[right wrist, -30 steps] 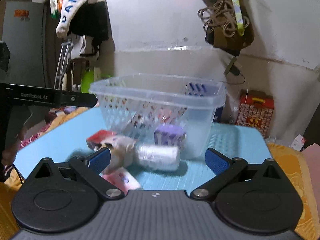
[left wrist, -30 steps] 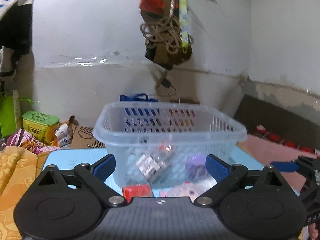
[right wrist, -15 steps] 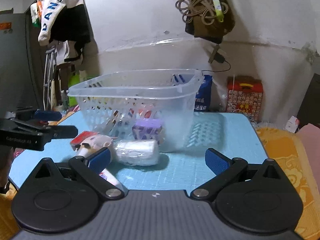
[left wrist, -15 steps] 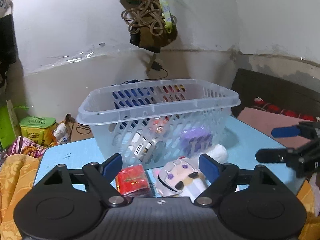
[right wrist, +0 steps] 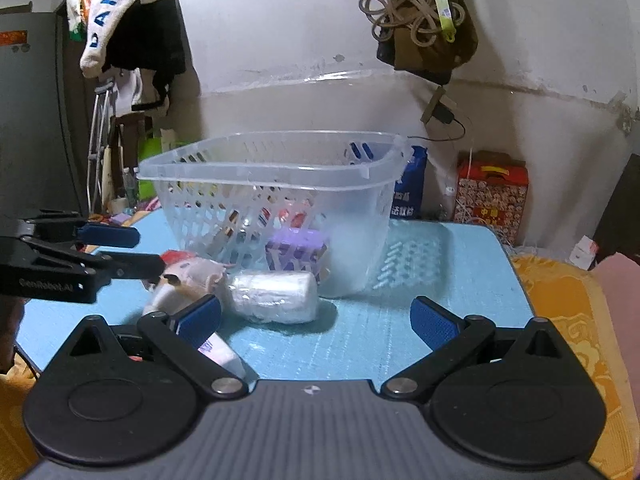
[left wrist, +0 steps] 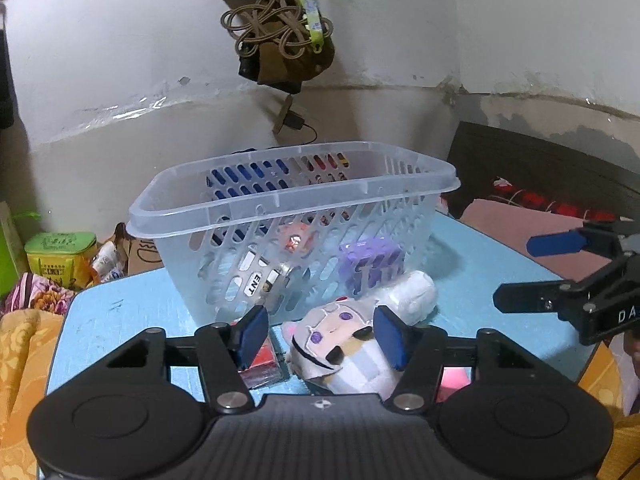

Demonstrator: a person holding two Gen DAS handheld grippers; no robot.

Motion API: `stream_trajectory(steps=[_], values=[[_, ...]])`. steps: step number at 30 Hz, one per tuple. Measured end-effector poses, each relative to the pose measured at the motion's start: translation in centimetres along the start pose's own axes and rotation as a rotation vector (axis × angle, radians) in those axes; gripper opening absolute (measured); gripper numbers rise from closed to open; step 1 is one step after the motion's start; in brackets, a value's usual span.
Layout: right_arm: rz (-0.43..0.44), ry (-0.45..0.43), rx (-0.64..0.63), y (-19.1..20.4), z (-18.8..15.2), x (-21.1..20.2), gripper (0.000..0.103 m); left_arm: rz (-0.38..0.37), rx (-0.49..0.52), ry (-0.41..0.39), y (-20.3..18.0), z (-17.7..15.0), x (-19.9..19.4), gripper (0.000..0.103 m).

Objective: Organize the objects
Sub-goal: 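Grasp the plush doll with the left gripper while the right grasps the pink tissue pack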

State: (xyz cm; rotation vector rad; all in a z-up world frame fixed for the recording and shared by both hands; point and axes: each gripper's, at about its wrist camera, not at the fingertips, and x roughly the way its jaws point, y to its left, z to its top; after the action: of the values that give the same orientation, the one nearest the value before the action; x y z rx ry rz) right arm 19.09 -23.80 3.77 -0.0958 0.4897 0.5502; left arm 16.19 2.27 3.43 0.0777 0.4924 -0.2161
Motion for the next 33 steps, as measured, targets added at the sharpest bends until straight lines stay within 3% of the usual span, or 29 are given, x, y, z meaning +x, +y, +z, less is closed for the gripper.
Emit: stream_trajectory(steps=[4, 11, 14, 20, 22, 25, 28, 33], values=[[-0.004, 0.018, 0.026, -0.5, -0.1, 0.1, 0.103, -0.015, -0.019, 0.019, 0.2, 0.0, 0.3, 0.063], [0.007, 0.043, -0.041, 0.5, -0.4, 0.2, 0.103, -0.097, -0.046, 0.062, -0.1, -0.2, 0.8, 0.063], [0.022, 0.051, -0.055, 0.9, -0.4, 0.4, 0.103, -0.116, -0.050, 0.098, -0.5, -0.4, 1.5, 0.071], [0.046, 0.063, -0.066, 1.5, -0.5, 0.6, 0.103, -0.053, -0.017, 0.188, -1.5, -1.2, 3.5, 0.084], [0.057, 0.069, -0.074, 1.7, -0.5, 0.7, 0.103, -0.046, -0.014, 0.185, -1.5, -1.4, 3.7, 0.084], [0.070, 0.079, -0.088, 2.1, -0.6, 0.8, 0.103, -0.049, -0.040, 0.180, -1.0, -1.3, 3.8, 0.084], [0.107, 0.091, -0.099, 2.5, -0.8, 1.0, 0.103, -0.028, -0.048, 0.181, -0.4, -1.1, 3.8, 0.064], [0.196, 0.114, -0.133, 4.0, -1.5, 1.4, 0.103, -0.060, -0.094, 0.183, 0.9, -1.0, 3.8, 0.063]])
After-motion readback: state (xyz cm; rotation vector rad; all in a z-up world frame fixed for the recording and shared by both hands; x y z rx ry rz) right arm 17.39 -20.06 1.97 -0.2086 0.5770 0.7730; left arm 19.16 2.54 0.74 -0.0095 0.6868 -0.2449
